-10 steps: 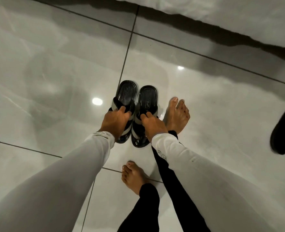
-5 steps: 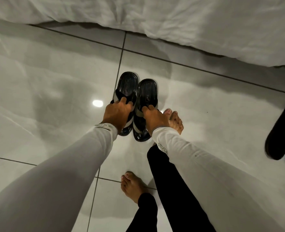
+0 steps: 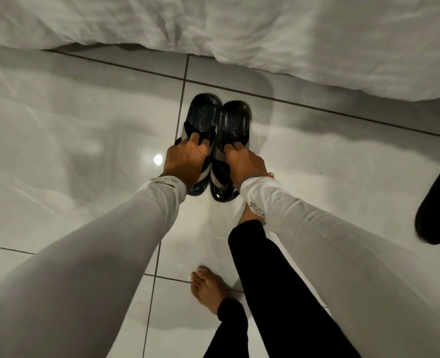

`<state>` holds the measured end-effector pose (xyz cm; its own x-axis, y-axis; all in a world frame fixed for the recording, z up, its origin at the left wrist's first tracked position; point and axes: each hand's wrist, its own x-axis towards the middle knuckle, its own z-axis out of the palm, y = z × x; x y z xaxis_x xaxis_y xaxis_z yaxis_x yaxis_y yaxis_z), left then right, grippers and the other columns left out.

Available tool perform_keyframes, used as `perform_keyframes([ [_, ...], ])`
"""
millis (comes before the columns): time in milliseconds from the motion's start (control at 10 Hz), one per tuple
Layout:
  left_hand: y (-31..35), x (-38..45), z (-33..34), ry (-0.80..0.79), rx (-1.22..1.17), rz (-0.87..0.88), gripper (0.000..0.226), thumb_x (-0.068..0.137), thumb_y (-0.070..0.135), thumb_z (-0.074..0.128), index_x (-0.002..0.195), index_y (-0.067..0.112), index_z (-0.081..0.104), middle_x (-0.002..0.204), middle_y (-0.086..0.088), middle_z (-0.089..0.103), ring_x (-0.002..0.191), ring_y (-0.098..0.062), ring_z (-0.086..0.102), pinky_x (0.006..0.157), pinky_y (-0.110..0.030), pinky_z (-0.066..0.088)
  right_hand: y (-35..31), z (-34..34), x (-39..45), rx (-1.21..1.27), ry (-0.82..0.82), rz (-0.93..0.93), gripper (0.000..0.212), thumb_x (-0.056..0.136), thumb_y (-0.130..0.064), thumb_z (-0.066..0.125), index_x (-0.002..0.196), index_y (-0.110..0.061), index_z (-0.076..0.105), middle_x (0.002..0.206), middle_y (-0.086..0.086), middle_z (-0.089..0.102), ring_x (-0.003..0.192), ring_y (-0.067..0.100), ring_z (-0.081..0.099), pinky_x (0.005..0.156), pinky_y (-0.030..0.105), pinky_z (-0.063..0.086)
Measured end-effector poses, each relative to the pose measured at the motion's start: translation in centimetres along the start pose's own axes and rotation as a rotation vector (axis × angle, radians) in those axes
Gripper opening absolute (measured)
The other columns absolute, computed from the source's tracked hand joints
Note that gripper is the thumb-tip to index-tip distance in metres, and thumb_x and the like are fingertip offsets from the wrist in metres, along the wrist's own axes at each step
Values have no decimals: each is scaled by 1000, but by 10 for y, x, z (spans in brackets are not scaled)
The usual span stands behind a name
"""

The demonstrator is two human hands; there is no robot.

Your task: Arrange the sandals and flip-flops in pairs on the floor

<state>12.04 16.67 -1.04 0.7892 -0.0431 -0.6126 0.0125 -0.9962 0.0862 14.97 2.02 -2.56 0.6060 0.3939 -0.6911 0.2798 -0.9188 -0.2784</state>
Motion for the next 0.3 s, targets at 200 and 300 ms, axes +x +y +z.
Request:
perform_keyframes([
  [200,5,-5,-9,-25,-4,-19,38,90,12,59,126,8,48,127,-17,50,92,-36,67,69,-41,53,0,-5,-7,26,34,-46,46,84,-8,65,127,-13,49,121,13,56,94,38,65,71,42,53],
  [300,15,-22,-16,26,60,-37,45,89,16,60,131,9,46,129,-18,51,100,-37,63,74,-43,53,6,-12,-26,13,68,-27,55,83,-14,67,132,-17,43,131,13,50,101,38,61,78,46,54],
])
